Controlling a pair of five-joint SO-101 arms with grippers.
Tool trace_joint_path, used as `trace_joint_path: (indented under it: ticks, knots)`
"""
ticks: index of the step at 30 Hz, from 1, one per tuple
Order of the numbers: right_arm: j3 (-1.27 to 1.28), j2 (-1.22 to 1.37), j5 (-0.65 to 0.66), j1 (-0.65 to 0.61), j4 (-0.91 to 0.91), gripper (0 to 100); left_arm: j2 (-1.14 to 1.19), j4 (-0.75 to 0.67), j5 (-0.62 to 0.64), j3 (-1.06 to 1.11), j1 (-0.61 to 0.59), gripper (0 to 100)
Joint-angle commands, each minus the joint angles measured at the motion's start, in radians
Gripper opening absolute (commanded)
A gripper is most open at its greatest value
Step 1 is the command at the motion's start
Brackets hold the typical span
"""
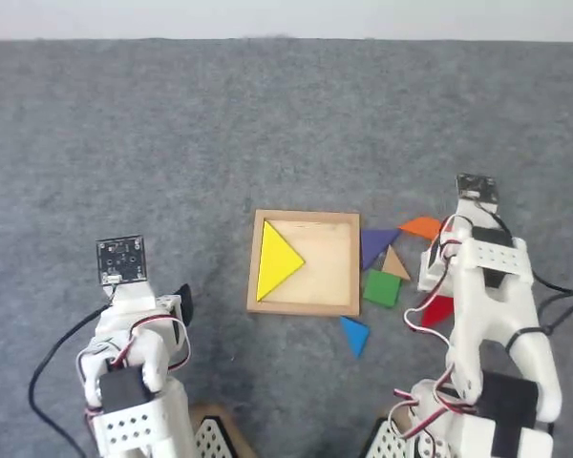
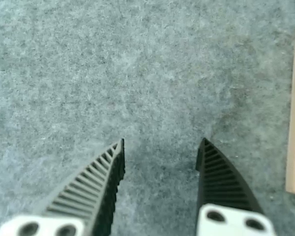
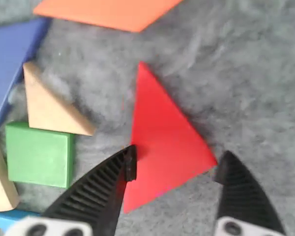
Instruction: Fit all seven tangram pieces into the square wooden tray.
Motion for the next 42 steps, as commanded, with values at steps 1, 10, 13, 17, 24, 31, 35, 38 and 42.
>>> trace_joint_path:
  ticks: [1, 10, 13, 17, 24, 31, 35, 38, 42]
  knots:
    - [-0.002, -0.050, 0.000, -0.051, -0.028, 20.6, -0.018, 0.005, -0.006, -0.010, -0.005, 23]
    - [0.011, -0.048, -0.009, 0.007, -0.042, 29.5, -0.018, 0.005, -0.006, -0.010, -0.005, 23]
    - [0.035, -0.048, -0.011, -0.008, -0.045, 29.6, -0.018, 0.005, -0.006, -0.010, -0.005, 23]
    - [0.043, -0.062, -0.002, -0.087, -0.028, 29.8, -0.018, 0.005, -0.006, -0.010, -0.005, 23]
    - [-0.100, -0.087, -0.049, -0.134, 0.143, 29.9, -0.018, 0.005, -0.005, -0.010, -0.005, 23]
    - [-0.077, -0.079, -0.216, -0.179, 0.105, 29.9, -0.018, 0.005, -0.005, -0.010, -0.005, 23]
    - [-0.041, -0.079, -0.216, -0.206, 0.036, 29.9, -0.018, 0.005, -0.005, -0.010, -0.005, 23]
    - [-0.040, -0.077, -0.216, -0.186, 0.021, 29.9, -0.018, 0.005, -0.005, -0.010, -0.005, 23]
    - [-0.051, 0.004, -0.216, -0.165, 0.004, 29.9, -0.018, 0.005, -0.005, -0.010, -0.005, 23]
